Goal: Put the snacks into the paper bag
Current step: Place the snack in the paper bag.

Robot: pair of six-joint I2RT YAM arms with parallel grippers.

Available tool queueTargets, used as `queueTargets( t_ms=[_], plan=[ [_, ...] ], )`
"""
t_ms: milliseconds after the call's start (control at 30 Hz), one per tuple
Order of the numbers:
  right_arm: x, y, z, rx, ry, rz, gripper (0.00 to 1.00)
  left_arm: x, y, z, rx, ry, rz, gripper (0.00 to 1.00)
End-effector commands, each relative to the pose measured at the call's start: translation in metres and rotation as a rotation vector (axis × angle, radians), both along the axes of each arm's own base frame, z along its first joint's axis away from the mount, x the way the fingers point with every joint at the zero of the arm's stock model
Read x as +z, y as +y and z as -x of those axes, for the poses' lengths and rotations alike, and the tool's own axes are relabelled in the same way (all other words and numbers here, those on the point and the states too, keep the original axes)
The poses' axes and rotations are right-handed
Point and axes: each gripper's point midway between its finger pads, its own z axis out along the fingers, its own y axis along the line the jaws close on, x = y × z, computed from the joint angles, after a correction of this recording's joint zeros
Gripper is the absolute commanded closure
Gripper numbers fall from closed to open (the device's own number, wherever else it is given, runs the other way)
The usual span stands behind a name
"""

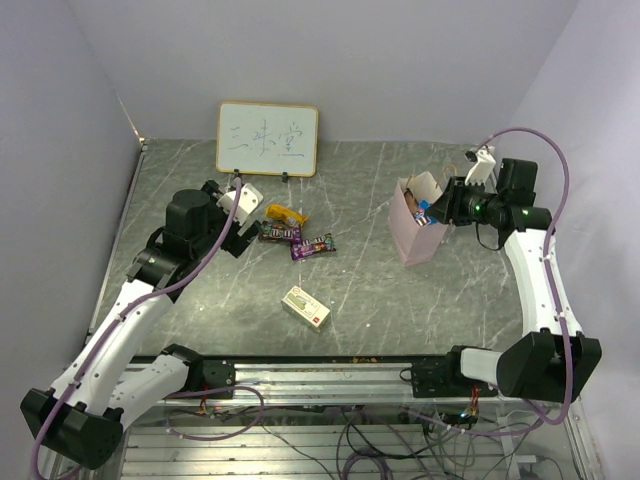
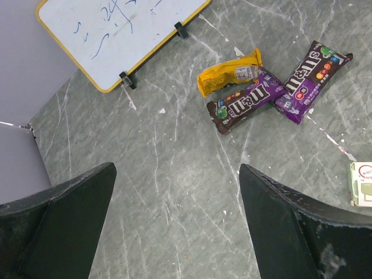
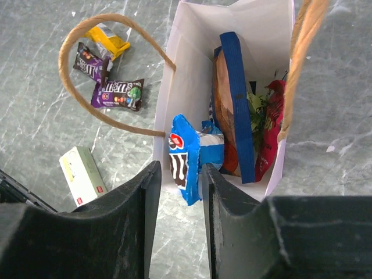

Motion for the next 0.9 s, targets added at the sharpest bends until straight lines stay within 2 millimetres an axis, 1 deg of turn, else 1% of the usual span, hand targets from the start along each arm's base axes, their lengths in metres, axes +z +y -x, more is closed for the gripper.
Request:
queueTargets(
  t_ms=[0, 100, 300, 500, 600, 700, 800, 867],
  plan=[
    [0.002, -0.004, -0.011, 0.012, -0.015, 0.038, 0.67, 0.016, -0.003, -0.004, -0.008, -0.030, 0.036, 0.02],
    [-0.002, -0.004, -0.014, 0.013, -0.008, 0.064, 0.72, 0.017, -0.003, -0.004, -0.007, -0.031, 0.036, 0.02],
    [-0.015, 0.003, -0.013, 0.038, 0.000, 0.152, 0.80, 0.016, -0.003, -0.004, -0.007, -0.034, 0.035, 0.02],
    [-0.031, 0.004, -0.014, 0.034, -0.005, 0.257, 0.83, 0.016, -0.001, -0.003, 0.007, -0.027, 0.039, 0.02],
    [-0.038, 0.005, -0.013, 0.045, 0.006, 0.279, 0.83, 0.015, 0.000, -0.004, 0.017, -0.024, 0.044, 0.01],
    [-0.041, 0.005, -0.014, 0.054, 0.003, 0.294, 0.82, 0.014, 0.001, -0.005, 0.033, -0.016, 0.047, 0.01],
    [-0.034, 0.005, -0.015, 0.064, -0.013, 0.305, 0.74, 0.013, 0.003, -0.007, 0.048, -0.012, 0.055, 0.00],
    [-0.025, 0.005, -0.016, 0.072, -0.035, 0.308, 0.69, 0.013, 0.004, -0.008, 0.063, -0.008, 0.061, 0.00]
  ],
)
